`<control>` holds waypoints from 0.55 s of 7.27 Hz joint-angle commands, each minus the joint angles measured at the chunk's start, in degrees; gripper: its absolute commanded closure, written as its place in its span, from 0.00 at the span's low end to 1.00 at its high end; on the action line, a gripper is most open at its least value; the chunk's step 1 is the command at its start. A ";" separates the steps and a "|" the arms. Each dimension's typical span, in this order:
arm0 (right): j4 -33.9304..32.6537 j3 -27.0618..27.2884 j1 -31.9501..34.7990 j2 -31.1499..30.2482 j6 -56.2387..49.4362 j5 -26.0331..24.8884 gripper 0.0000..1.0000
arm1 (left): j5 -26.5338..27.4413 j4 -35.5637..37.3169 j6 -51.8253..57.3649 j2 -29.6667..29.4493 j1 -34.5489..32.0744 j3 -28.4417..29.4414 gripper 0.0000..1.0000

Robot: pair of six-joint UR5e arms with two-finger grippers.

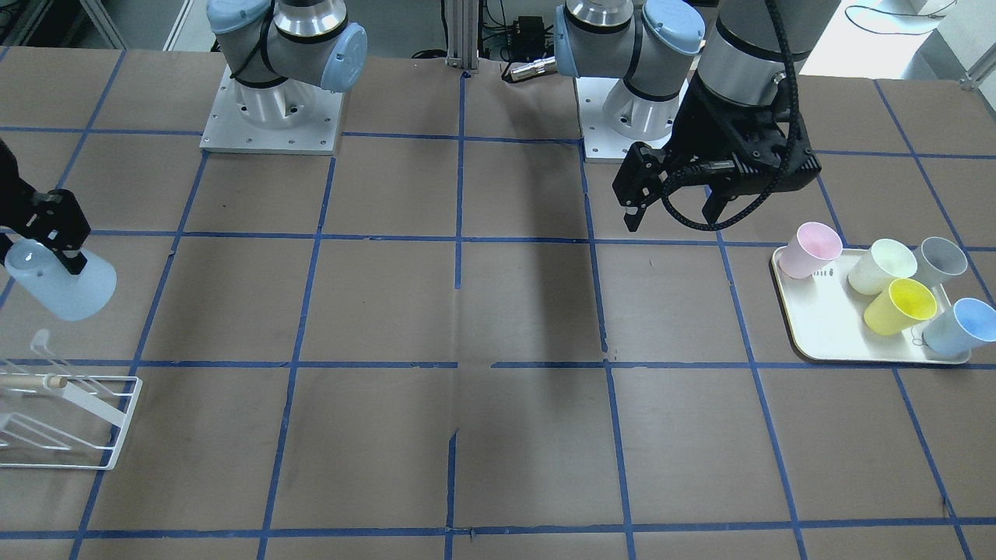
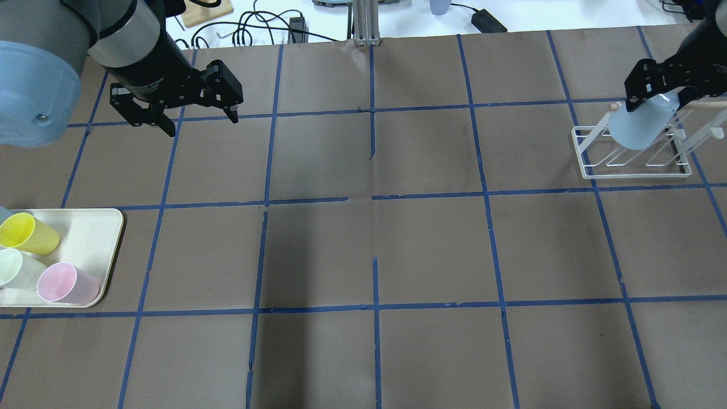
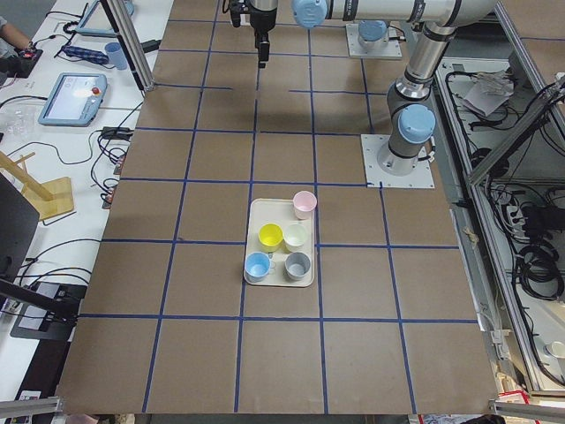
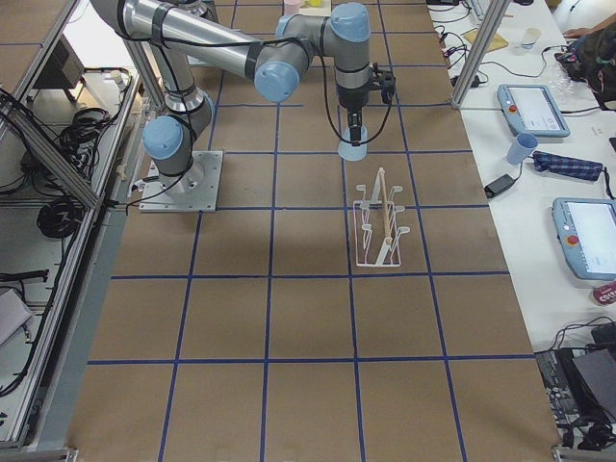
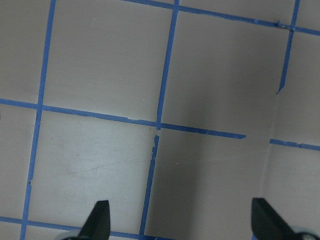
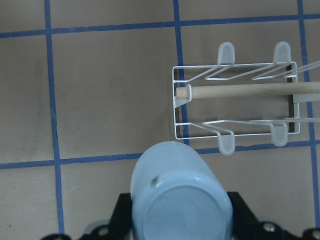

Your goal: Transfer IKEA cup to right arm and place on rack

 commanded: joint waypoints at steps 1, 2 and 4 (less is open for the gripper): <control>-5.48 0.33 -0.87 3.61 -1.21 -1.70 0.45 | 0.04 -0.04 0.00 -0.05 0.00 0.00 0.00; -6.04 0.33 -1.84 4.15 -1.39 -1.53 0.45 | -0.04 -0.04 0.00 0.04 0.00 0.00 0.00; -6.22 0.33 -2.72 5.38 -3.66 -1.44 0.45 | -0.04 -0.04 0.00 0.04 0.00 0.00 0.00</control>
